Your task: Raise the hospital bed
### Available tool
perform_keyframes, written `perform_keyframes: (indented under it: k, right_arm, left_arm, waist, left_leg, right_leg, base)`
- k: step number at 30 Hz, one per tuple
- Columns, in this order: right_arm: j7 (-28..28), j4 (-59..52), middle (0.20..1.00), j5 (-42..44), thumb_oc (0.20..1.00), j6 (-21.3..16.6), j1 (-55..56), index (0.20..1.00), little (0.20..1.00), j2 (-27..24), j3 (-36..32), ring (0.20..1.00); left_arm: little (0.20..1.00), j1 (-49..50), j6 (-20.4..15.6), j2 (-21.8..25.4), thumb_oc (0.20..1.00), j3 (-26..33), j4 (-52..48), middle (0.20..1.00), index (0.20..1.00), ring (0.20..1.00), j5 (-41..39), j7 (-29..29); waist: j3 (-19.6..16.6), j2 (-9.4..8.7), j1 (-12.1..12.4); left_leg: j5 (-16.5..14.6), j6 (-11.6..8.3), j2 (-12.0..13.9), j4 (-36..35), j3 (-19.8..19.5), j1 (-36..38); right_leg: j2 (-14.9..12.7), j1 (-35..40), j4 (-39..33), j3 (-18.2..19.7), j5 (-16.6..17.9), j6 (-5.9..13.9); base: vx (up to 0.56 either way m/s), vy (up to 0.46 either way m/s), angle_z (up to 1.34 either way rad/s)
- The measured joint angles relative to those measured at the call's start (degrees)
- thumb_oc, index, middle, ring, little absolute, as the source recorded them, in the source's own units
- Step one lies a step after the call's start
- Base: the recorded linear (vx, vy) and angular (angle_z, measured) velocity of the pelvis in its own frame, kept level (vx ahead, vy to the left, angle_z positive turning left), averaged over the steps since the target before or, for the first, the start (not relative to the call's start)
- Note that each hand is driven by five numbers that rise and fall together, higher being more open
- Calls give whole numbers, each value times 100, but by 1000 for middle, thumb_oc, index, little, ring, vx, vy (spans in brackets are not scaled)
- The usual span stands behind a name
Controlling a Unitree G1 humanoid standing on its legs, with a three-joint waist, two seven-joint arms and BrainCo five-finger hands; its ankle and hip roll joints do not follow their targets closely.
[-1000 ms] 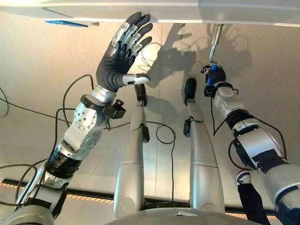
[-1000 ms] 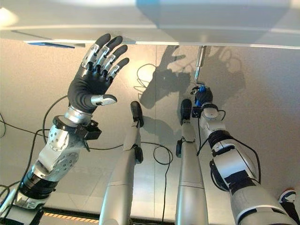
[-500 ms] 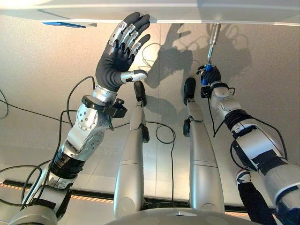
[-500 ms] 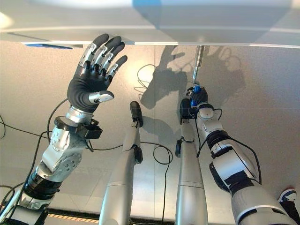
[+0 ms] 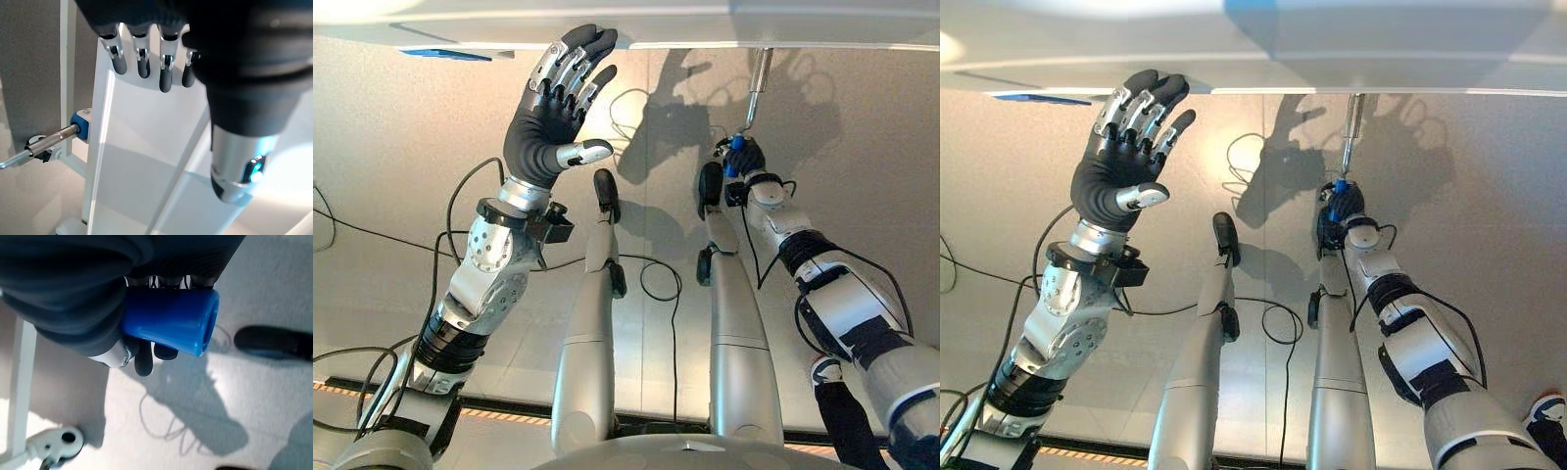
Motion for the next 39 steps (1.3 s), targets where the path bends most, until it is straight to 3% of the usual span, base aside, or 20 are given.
perform_keyframes:
  k: [2,4,7,19,24,29,39]
  right_arm:
    - [63,-450,200,50,200,7,30,200,200,3,212,200]
    - [214,-1945,200,393,200,-159,467,200,200,79,433,200]
    - [249,-2041,200,454,200,-333,614,200,200,92,432,200]
    - [533,-3045,200,717,200,-291,980,200,200,-398,513,200]
    - [678,-4135,200,967,200,-287,1497,200,200,-1168,547,200]
    - [941,-4949,200,1292,200,-334,2380,200,200,-1614,-99,200]
    - [1430,-5338,200,1867,200,-561,3584,200,200,-1321,-1366,200]
  left_arm:
    - [1000,4,-4,2,1000,-1,0,1000,1000,1000,34,-8]
    - [1000,60,-22,59,1000,6,2,1000,1000,1000,47,-8]
    - [1000,124,-38,67,1000,-2,2,1000,1000,1000,51,-17]
    - [1000,185,-146,300,1000,0,23,1000,1000,1000,283,-23]
    - [1000,567,-150,628,1000,305,29,1000,1000,1000,424,-40]
    - [1000,998,-194,720,1000,539,-2,1000,1000,1000,498,-173]
    - [1000,1515,-183,727,1000,814,-14,1000,1000,1000,470,-629]
  waist:
    - [2,61,31]
    - [4,78,8]
    - [3,79,-35]
    - [4,79,-33]
    - [9,78,-38]
    - [17,69,-75]
    - [56,10,-213]
  left_leg:
    - [-1,-1,1,0,1,0]
    - [-4,-5,3,0,4,47]
    - [-5,-6,0,15,2,91]
    - [-17,-20,17,33,16,76]
    - [-18,-21,15,35,5,102]
    - [-18,-20,-23,37,-15,189]
    - [-53,72,-127,38,-113,466]
  right_leg:
    - [1,2,0,-1,0,0]
    - [0,40,0,-1,-1,0]
    - [-3,93,7,-4,-1,1]
    - [2,84,2,-19,3,-5]
    - [-12,133,3,-48,3,-6]
    - [-62,245,14,-89,-13,14]
    - [-157,594,-2,-148,-73,101]
  base:
    - [0,0,0]
    - [0,0,0]
    - [0,0,0]
    - [0,0,0]
    - [0,2,1]
    - [-1,-7,6]
    - [5,-36,6]
